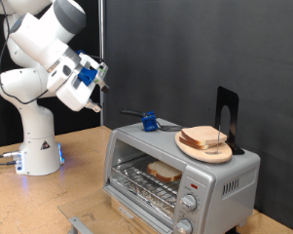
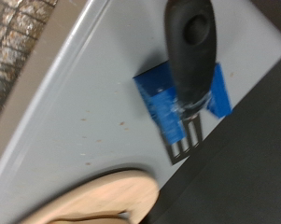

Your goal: Make a piece of toast with the oven

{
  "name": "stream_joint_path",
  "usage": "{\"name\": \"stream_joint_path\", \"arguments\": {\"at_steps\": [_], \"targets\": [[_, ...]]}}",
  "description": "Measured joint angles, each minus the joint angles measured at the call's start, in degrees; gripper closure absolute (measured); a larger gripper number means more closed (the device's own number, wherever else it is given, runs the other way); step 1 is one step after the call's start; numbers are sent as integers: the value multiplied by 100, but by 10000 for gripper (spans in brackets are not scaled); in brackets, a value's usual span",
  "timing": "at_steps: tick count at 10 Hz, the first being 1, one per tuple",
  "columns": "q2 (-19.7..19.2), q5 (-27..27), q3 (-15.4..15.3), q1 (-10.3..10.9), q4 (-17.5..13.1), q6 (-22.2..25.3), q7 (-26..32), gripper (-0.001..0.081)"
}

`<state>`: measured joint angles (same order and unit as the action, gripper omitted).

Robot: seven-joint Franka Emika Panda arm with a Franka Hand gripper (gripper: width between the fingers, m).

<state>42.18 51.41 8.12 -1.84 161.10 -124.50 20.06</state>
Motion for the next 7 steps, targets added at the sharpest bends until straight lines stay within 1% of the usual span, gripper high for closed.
{"name": "stream_joint_path", "arguments": {"at_steps": [1,2,3,4,5,6,7], "targets": [[-25,57,137,-156,17,65,-479,-3],[-53,-34,241,-353,39,103,-777,-3],[-78,-65,256,-506,53,193,-963,-3],[-80,-65,254,-491,27,241,-918,-3],[-107,-202,285,-503,-39,605,-1078,-3],[-181,-320,391,-528,-132,1049,-1337,-3],[-296,-390,573,-570,-232,1457,-1558,-3]]}}
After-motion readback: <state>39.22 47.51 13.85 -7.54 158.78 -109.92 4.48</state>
